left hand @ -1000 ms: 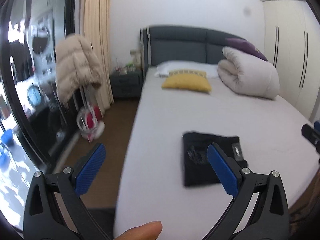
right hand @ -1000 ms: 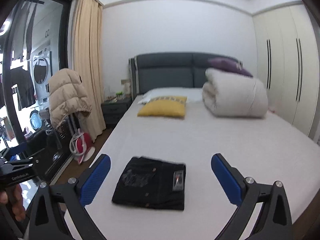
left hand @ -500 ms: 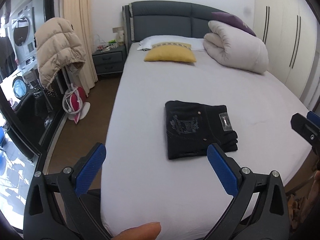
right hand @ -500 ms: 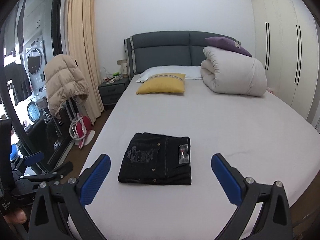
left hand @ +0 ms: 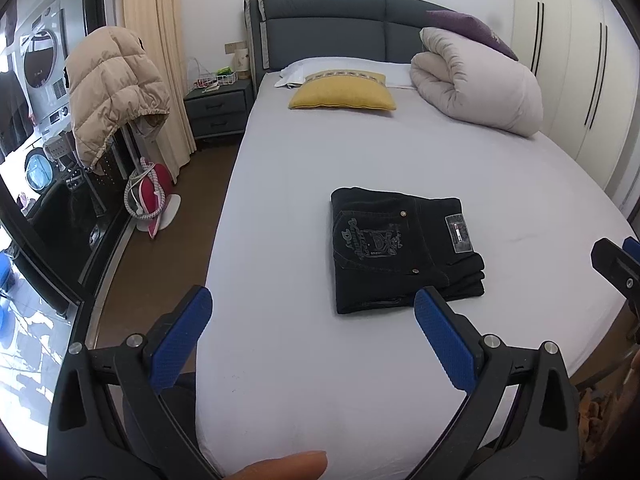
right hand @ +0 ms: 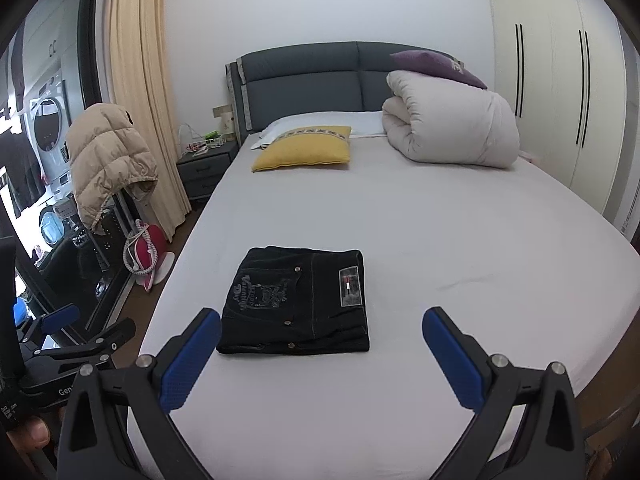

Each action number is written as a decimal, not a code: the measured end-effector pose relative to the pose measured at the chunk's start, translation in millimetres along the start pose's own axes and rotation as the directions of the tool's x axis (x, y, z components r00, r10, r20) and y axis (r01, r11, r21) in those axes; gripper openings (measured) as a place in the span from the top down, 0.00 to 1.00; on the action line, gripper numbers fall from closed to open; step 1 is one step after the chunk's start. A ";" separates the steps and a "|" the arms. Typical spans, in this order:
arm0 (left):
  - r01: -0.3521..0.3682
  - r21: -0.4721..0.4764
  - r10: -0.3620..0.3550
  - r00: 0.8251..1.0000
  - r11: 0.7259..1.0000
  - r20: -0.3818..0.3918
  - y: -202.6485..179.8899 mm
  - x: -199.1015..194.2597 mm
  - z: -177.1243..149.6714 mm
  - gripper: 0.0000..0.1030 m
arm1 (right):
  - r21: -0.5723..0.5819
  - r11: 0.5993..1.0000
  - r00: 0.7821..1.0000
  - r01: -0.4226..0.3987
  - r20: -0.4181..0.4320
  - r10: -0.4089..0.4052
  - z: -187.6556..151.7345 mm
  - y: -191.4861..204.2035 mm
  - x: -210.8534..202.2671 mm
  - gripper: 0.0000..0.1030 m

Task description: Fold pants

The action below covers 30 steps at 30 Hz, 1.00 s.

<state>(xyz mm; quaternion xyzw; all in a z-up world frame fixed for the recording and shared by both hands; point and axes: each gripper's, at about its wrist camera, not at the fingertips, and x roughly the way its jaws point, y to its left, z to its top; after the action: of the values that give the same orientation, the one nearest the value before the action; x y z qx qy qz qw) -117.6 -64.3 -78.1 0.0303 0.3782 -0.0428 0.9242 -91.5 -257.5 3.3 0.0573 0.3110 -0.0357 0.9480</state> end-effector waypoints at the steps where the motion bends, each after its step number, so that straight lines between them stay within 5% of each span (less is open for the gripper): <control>1: 0.000 -0.001 0.000 1.000 1.000 0.000 0.1 -0.1 -0.2 0.00 | 0.001 1.000 1.000 -0.001 -0.002 0.001 0.2 -0.6 1.1 0.00; 30: -0.007 -0.020 0.007 1.000 1.000 -0.029 8.5 31.5 -6.5 0.00 | -0.012 1.000 0.999 -0.002 -0.040 0.001 0.2 1.0 14.8 0.00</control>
<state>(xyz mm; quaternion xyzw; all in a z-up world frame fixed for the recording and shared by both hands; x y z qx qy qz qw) -98.8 -57.1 -104.7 0.0229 0.3921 -0.0353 0.9190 -79.4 -257.0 -5.2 0.0524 0.3302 -0.0318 0.9419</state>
